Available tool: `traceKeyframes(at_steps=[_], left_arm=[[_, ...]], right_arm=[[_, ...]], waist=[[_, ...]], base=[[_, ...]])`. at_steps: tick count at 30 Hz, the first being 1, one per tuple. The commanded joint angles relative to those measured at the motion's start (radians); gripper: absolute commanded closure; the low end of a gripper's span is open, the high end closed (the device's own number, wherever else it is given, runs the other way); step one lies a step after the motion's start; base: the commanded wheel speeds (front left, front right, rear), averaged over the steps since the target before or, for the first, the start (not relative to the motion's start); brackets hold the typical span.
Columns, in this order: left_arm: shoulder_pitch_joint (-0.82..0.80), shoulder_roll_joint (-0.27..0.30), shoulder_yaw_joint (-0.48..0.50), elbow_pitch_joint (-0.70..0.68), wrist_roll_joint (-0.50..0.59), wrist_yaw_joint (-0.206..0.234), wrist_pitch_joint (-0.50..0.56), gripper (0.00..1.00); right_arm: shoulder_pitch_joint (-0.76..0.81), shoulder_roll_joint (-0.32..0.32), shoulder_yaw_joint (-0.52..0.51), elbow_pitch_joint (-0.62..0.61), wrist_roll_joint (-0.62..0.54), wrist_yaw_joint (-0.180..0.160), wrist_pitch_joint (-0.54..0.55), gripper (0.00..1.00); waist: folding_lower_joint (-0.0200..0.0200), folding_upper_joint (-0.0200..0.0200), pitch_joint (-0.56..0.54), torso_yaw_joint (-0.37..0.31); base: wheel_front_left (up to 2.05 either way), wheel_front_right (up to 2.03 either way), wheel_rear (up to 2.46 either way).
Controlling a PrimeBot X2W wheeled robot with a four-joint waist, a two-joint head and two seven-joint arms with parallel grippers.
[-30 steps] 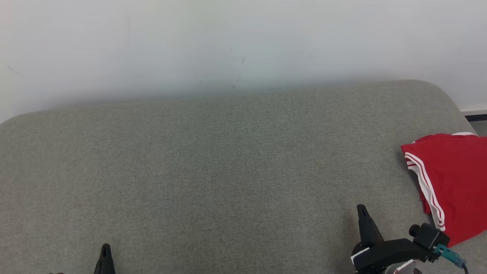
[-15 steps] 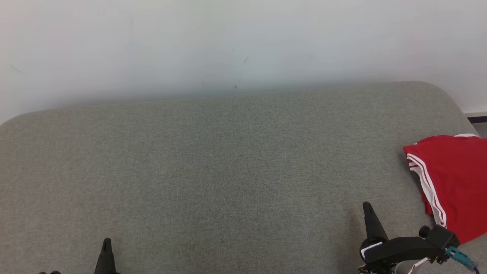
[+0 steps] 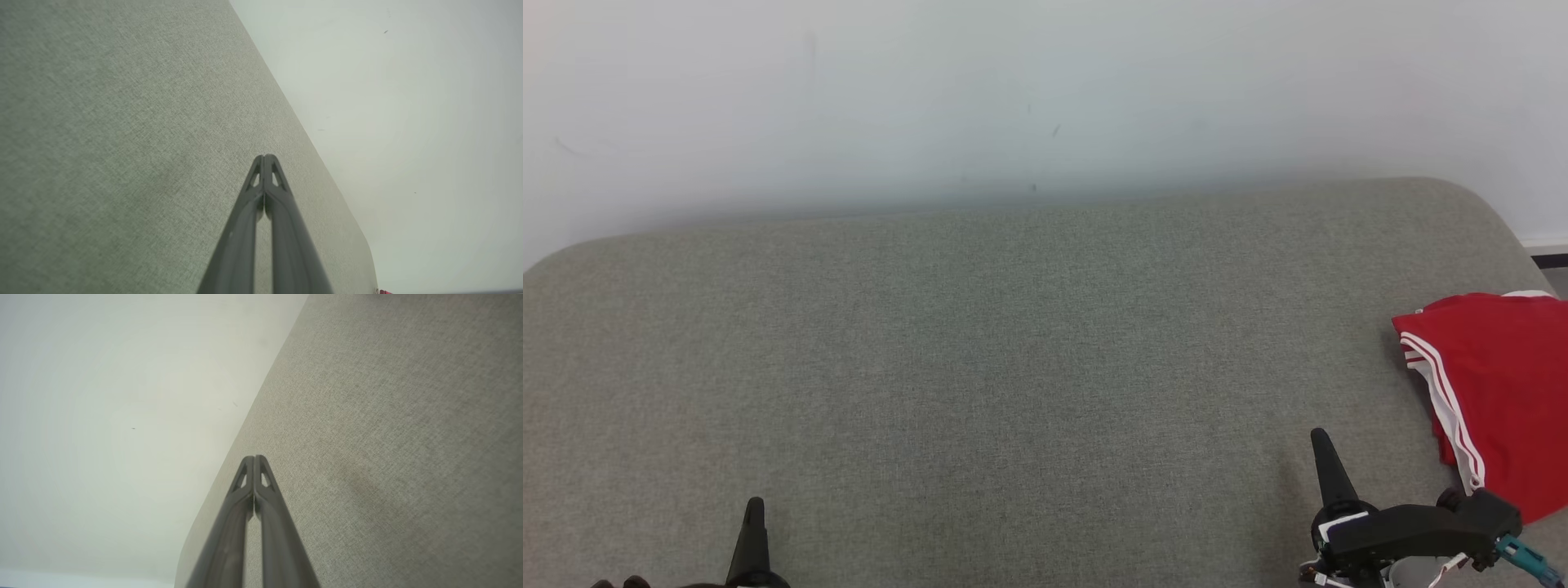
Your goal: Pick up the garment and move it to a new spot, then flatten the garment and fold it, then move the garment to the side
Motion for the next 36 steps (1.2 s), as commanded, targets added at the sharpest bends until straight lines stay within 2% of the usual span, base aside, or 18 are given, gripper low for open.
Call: traceKeyframes(at_steps=[1,36], left_arm=[[-0.023,0.005,0.003,-0.012,-0.031,-0.006,0.008,1.0],[-0.05,0.006,0.012,-0.033,-0.349,-0.03,0.086,1.0]], right_arm=[[-0.003,0.001,-0.004,-0.016,0.03,-0.001,0.007,1.0],[0.013,0.002,-0.047,-0.078,0.342,-0.002,0.087,1.0]], waist=[[0.0,0.0,0.0,0.001],[0.0,0.0,-0.005,0.018]], base=[[0.0,0.0,0.0],[0.0,0.0,0.0]])
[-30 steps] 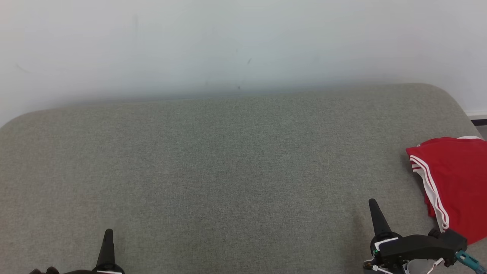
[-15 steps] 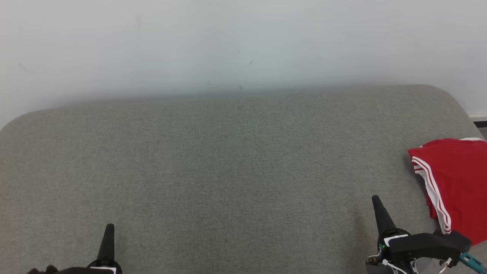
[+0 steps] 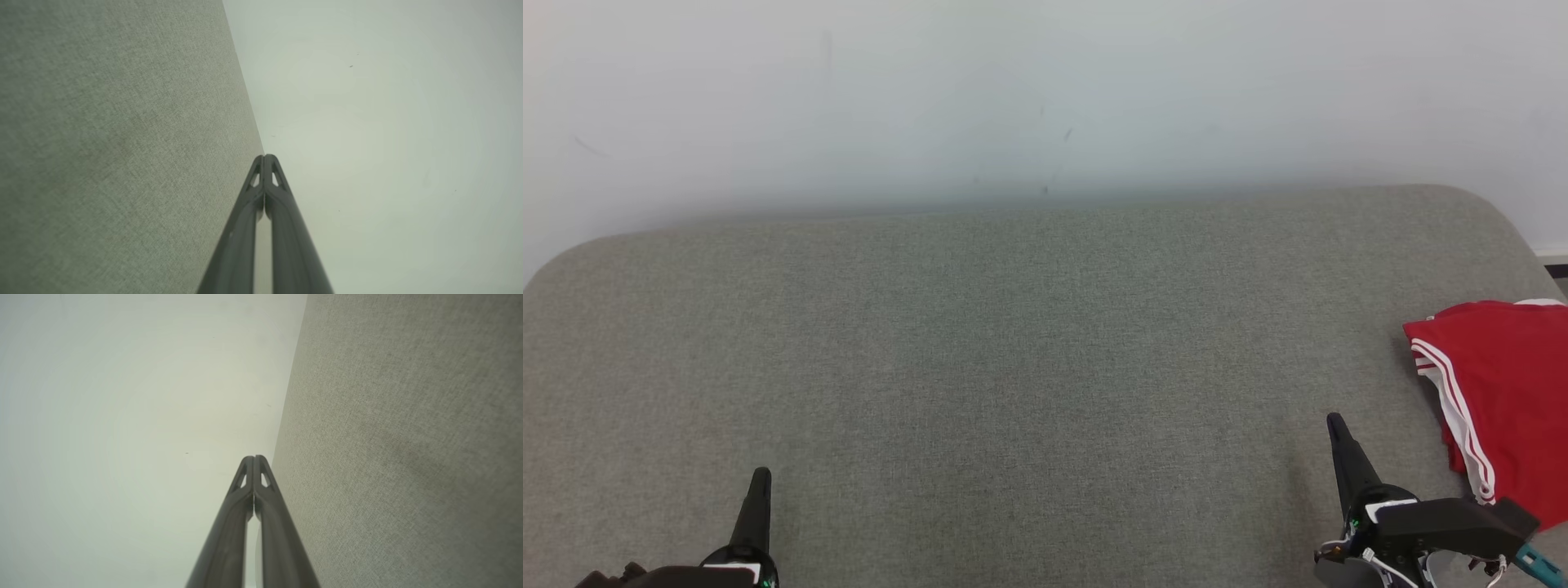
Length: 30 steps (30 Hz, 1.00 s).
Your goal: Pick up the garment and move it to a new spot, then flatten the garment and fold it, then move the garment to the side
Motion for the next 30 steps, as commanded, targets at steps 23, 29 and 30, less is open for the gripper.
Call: traceKeyframes(at_steps=[23,29,30], left_arm=[[-0.029,0.006,0.008,-0.019,-0.186,-0.019,0.047,1.0],[-0.029,0.006,0.008,-0.019,-0.192,-0.017,0.047,1.0],[-0.029,0.006,0.008,-0.019,-0.192,-0.017,0.047,1.0]], right_arm=[[0.017,0.003,-0.026,-0.04,0.183,-0.002,0.046,1.0],[0.016,0.003,-0.026,-0.041,0.185,-0.002,0.048,1.0],[0.016,0.003,-0.026,-0.041,0.185,-0.002,0.048,1.0]], waist=[[0.0,0.0,-0.004,0.012],[0.0,0.0,-0.004,0.013],[0.0,0.0,-0.004,0.013]], base=[[0.0,0.0,0.0],[0.0,0.0,0.0],[0.0,0.0,0.0]])
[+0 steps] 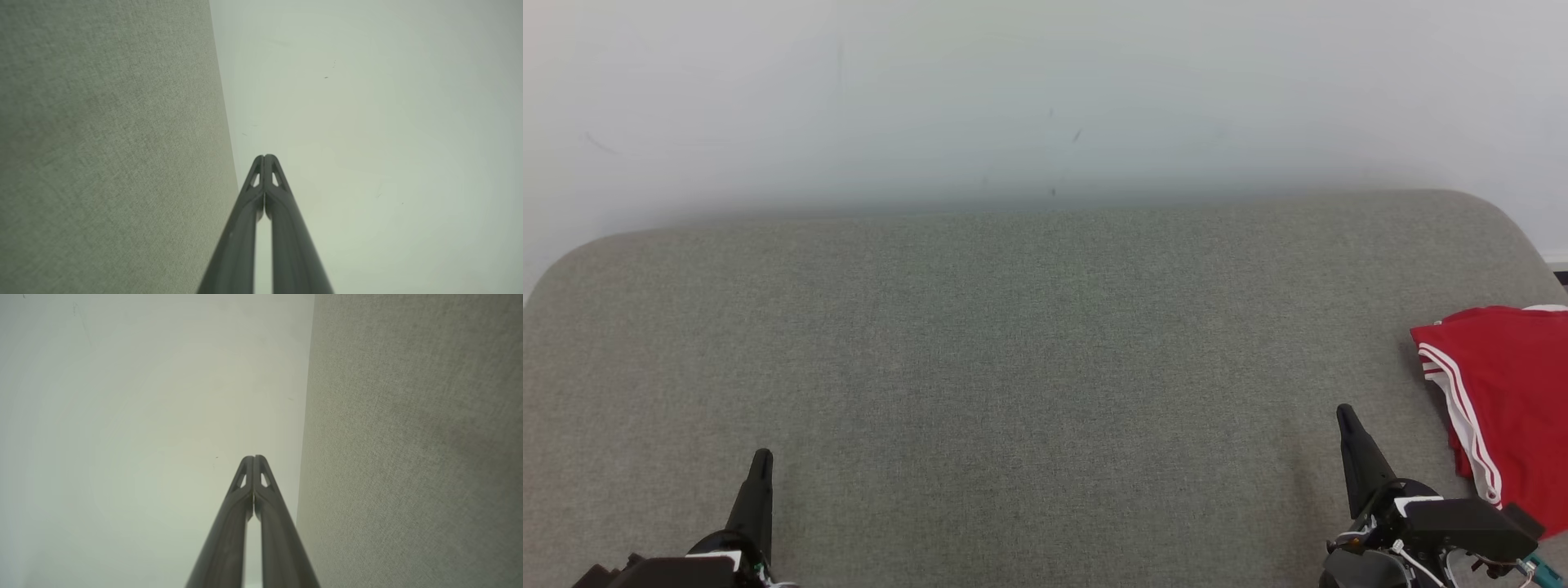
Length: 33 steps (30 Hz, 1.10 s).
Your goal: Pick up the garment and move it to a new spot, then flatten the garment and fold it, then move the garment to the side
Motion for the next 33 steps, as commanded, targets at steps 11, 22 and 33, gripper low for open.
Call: traceKeyframes(at_steps=[11,22,33], left_arm=[[-0.009,0.004,0.004,-0.004,-0.005,-0.001,0.001,1.0],[-0.009,0.004,0.004,-0.004,-0.005,-0.001,0.001,1.0],[-0.009,0.004,0.003,-0.004,-0.005,-0.001,0.001,1.0]], right_arm=[[0.01,0.003,0.0,-0.001,0.001,-0.002,0.003,1.0],[0.01,0.003,0.0,-0.001,0.001,-0.002,0.003,1.0],[0.01,0.003,0.0,-0.001,0.001,-0.002,0.003,1.0]], waist=[[0.0,-0.0001,0.0,0.0],[0.0,-0.0001,0.0,0.0],[0.0,-0.0001,0.0,0.0]], base=[[0.0,0.0,0.0],[0.0,0.0,0.0],[0.0,0.0,0.0]])
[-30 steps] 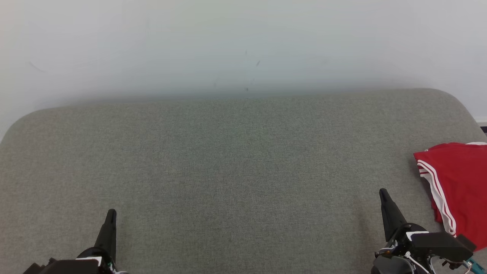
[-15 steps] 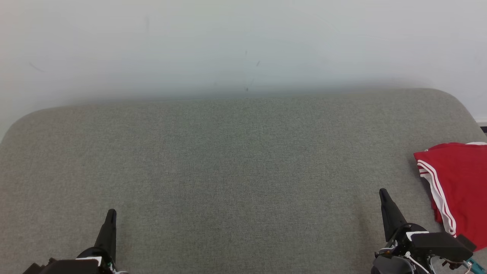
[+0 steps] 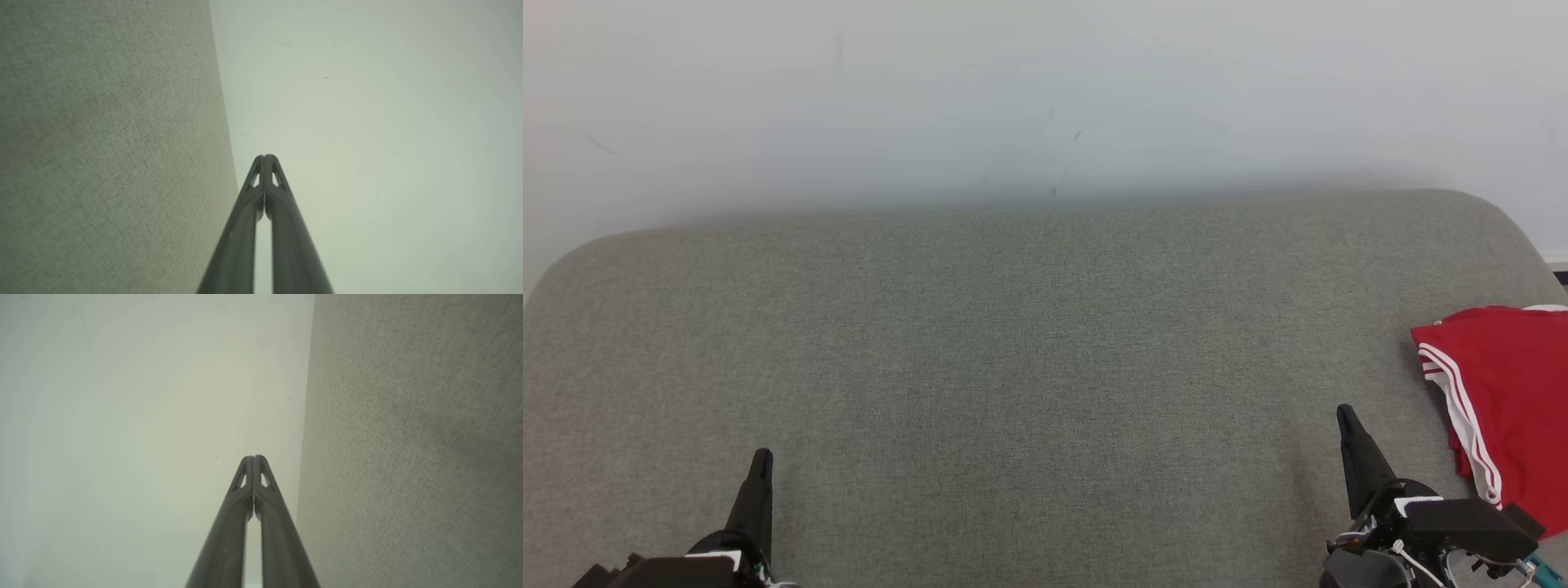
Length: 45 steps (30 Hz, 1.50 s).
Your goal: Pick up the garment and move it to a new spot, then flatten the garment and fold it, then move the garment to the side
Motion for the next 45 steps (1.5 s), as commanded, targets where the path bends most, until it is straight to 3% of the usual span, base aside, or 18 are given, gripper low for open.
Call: traceKeyframes(at_steps=[1,45], left_arm=[[-0.009,0.004,0.004,-0.003,-0.004,-0.001,0.001,1.0],[-0.009,0.004,0.003,-0.003,-0.004,-0.001,0.0,1.0]], right_arm=[[0.009,0.003,0.0,-0.001,0.001,-0.002,0.003,1.0],[0.009,0.003,0.0,-0.001,0.001,-0.002,0.003,1.0]], waist=[[0.0,-0.0001,0.0,0.0],[0.0,-0.0001,0.0,0.0]], base=[[0.0,0.0,0.0],[0.0,0.0,0.0]])
